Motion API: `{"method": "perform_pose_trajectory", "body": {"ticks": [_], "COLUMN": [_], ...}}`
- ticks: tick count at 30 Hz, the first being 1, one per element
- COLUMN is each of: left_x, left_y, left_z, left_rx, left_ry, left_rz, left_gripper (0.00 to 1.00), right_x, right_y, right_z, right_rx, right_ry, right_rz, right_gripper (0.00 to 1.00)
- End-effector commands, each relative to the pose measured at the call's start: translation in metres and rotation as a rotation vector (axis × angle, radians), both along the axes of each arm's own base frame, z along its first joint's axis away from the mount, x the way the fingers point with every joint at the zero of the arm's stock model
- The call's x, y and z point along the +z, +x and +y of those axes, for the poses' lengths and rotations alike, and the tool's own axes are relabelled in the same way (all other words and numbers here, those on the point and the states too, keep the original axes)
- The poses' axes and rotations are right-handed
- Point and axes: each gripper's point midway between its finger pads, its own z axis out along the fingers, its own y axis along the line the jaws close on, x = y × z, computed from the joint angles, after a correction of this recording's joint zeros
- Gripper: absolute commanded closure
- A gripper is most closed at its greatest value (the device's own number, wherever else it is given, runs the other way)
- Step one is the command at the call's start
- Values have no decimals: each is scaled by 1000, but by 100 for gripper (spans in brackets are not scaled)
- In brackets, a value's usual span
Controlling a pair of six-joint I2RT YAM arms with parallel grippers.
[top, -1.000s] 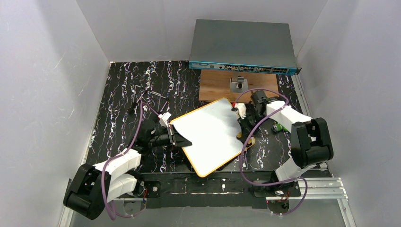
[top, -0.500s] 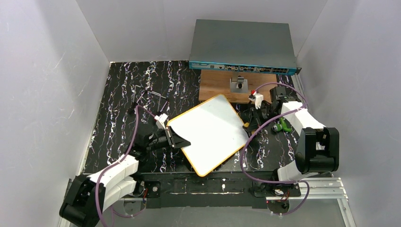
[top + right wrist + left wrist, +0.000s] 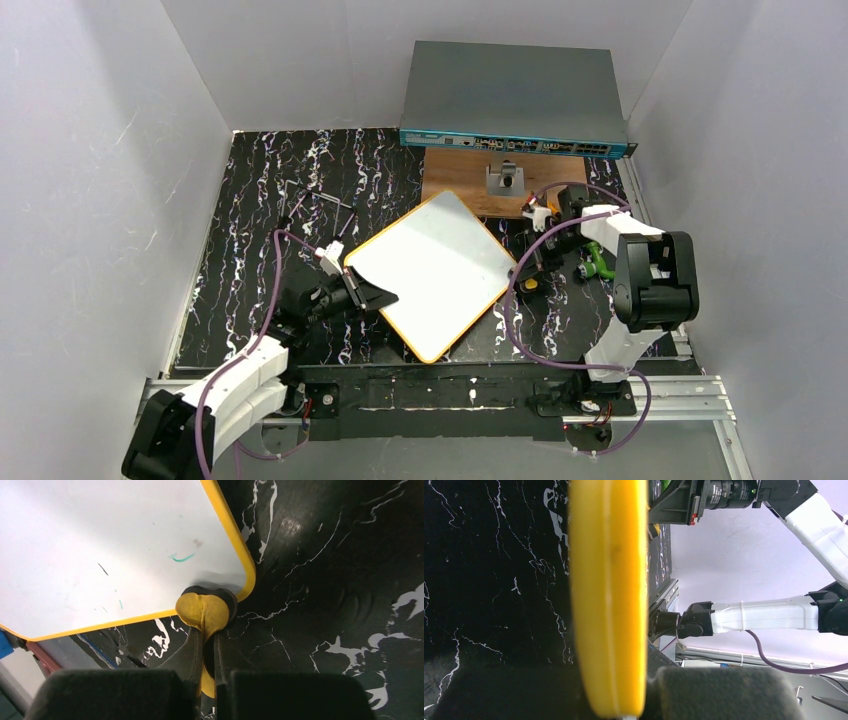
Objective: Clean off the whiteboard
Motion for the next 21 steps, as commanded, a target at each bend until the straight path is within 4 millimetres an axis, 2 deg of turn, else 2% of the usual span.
{"method": "perform_pose_trajectory", "body": {"ticks": [1,4,8,15,18,21], "left_x": [5,5,6,5,5,5], "left_y": [6,8,9,6,5,6], "left_z": [0,-2,-4,-3,-2,-3], "left_rx": [11,3,-4,-7,-8,-12], "left_ry": [0,-1,-8,-5,-2,-4], "left_rz": [-55,-54,-54,-53,-55,-54], "left_gripper": [100,100,100,100,100,100], "right_x": [25,26,15,8,5,-4], "right_y": [29,36,42,64,64,49], "right_z": [13,17,23,14,12,22], "right_rx": [-17,-13,-4,-75,-83,-29], "right_ry": [53,41,-14,-113,-123,-79], "right_rz": [-121,-164,-181,-230,-218,-120], "right_gripper": [99,99,99,99,99,99]}}
